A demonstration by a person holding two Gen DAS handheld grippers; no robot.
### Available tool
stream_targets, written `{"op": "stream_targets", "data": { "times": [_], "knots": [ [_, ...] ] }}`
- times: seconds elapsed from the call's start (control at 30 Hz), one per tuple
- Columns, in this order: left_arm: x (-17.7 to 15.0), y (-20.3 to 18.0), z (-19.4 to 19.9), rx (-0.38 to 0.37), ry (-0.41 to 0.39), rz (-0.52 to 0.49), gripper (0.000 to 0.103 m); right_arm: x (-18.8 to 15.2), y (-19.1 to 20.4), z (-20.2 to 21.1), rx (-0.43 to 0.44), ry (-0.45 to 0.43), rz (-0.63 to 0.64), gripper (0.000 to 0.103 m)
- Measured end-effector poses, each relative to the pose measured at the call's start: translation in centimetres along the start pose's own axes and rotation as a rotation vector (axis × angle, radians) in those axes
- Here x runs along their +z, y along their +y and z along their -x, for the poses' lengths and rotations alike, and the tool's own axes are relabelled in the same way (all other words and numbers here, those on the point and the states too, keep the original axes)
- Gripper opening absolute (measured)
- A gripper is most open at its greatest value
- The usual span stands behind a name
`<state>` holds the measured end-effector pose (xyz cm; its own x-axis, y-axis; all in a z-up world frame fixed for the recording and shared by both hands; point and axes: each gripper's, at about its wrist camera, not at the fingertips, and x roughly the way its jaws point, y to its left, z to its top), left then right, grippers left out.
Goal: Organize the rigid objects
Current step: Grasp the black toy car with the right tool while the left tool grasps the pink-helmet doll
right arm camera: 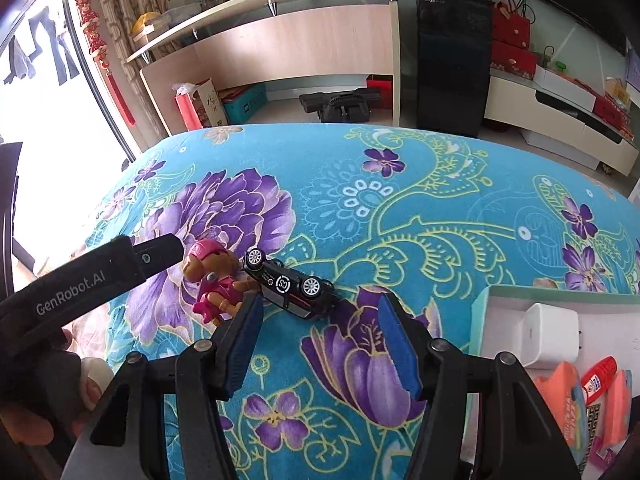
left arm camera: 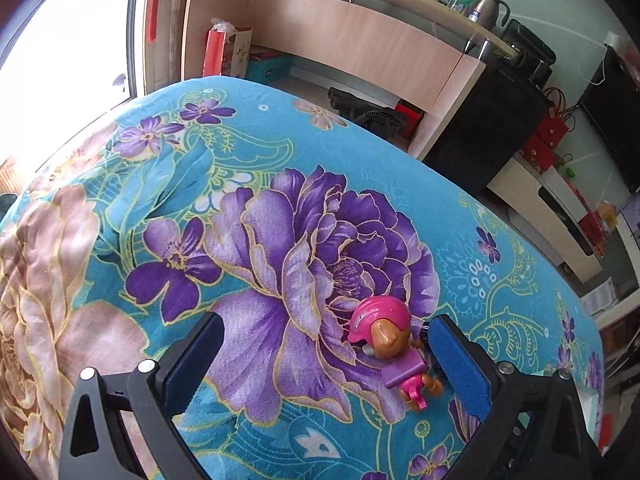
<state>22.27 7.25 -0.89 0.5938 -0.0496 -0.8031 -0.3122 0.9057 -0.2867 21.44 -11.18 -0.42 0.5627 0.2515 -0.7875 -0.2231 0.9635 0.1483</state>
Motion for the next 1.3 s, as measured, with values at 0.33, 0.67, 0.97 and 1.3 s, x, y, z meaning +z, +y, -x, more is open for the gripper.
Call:
{"op": "stream_targets", "data": {
  "times": [0.33,0.67,0.97,1.3],
  "knots": [
    [-0.2,-0.1,-2.2,-0.006,0.039,0.011,0.097,0.5,1.0,-3.2,0.018,0.029,0.015,0.061],
    [-0.1,-0.1,-2.6,-0.026,0.049,0.014,0.095,0.5,0.9,-4.5,0.019,0.018,-0.014,0.061],
    [-0.4,-1.3,-2.6,-0.047,0.056,-0.029,0.075,0.2,-0.3,-4.0,0.019,-0.013,-0.064,0.057],
    [-1.2,-3.0,-3.0,-0.059,0.078,-0.075,0.046,-0.1,-2.4,-3.2,-0.033,-0.001,-0.115,0.057]
  ]
}}
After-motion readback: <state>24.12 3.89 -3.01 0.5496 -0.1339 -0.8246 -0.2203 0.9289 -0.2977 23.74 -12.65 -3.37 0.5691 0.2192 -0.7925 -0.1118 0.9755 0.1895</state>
